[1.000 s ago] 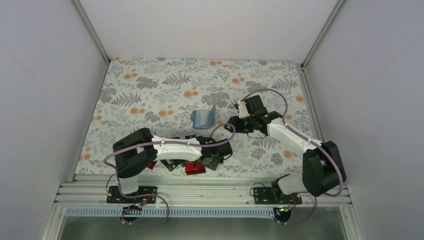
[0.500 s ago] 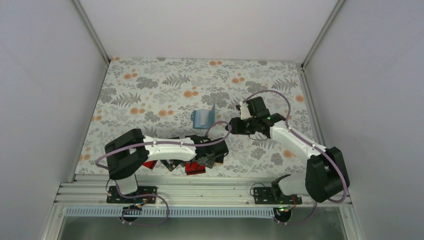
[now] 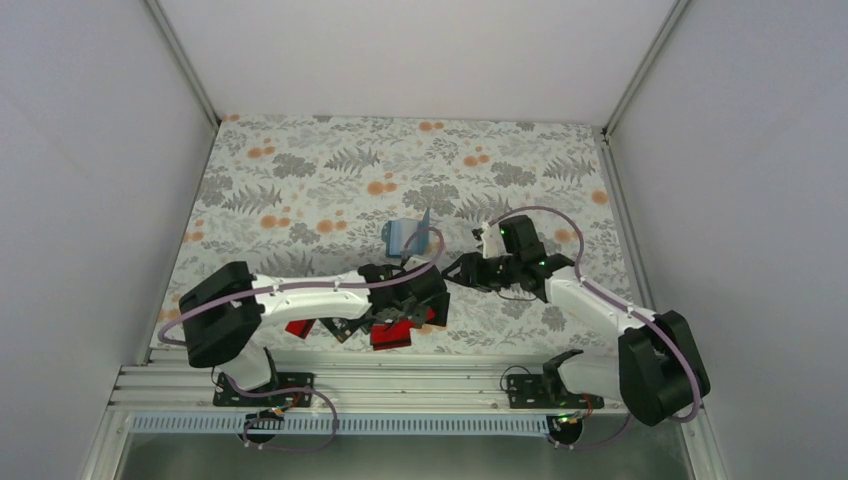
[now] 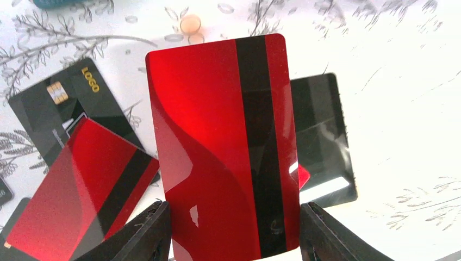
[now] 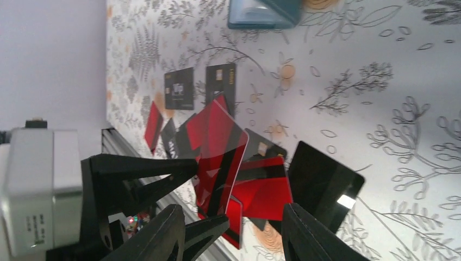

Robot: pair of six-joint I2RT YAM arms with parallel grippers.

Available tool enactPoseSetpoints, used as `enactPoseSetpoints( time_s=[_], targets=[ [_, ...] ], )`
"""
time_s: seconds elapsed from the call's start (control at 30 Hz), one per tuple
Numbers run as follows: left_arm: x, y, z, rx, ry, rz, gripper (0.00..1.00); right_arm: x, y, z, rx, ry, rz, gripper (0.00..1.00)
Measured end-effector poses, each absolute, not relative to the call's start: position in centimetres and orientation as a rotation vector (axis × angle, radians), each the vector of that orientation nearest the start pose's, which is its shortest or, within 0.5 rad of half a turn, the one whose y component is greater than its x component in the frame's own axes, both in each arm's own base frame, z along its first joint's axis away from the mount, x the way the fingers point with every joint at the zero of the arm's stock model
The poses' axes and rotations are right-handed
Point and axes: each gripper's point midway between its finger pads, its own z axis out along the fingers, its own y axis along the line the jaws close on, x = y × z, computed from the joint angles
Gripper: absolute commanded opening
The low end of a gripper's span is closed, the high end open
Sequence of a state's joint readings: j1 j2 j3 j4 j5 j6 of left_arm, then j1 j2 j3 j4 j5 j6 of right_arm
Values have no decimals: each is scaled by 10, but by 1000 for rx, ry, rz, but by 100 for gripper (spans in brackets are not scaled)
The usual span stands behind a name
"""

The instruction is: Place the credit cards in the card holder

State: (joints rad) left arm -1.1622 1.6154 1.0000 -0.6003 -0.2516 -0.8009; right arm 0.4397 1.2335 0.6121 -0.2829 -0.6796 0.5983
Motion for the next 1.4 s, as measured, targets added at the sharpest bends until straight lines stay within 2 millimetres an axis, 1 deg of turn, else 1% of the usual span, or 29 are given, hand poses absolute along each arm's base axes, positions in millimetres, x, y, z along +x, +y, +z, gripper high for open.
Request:
enactPoseSetpoints(
  time_s=[0.1,0.27,0.4,0.57,0.77,0.87,1.0,1.1,1.27,1.3,1.33,1.4],
  targets=[
    [185,-309,70,401,2666,-272,56,220,228,112,-94,2605,1315,50],
    [194,-316,81,385,2635,-347,56,225,236,128,-71,2543,1398,51],
    [204,-317,90,370,2611,-386,56,227,241,135,-54,2517,1443,52],
    [215,-318,100,364,2590,-426,56,229,243,136,-34,2514,1457,51],
    [228,-327,117,368,2551,-486,56,233,245,130,-7,2538,1458,46],
    [231,-330,121,376,2541,-502,56,237,248,128,1,2543,1461,43],
    [231,-332,123,392,2537,-517,56,242,251,126,13,2548,1469,36],
    [231,-333,124,397,2532,-525,56,247,255,131,10,2538,1483,29],
    [231,-335,125,397,2528,-535,56,250,259,138,-9,2514,1500,13],
    [231,-335,125,398,2527,-535,56,250,259,138,-7,2515,1500,7],
    [232,-335,126,396,2527,-535,56,250,259,137,-3,2518,1499,5],
    [232,-335,125,396,2527,-534,56,251,258,134,7,2526,1494,4]
  ],
)
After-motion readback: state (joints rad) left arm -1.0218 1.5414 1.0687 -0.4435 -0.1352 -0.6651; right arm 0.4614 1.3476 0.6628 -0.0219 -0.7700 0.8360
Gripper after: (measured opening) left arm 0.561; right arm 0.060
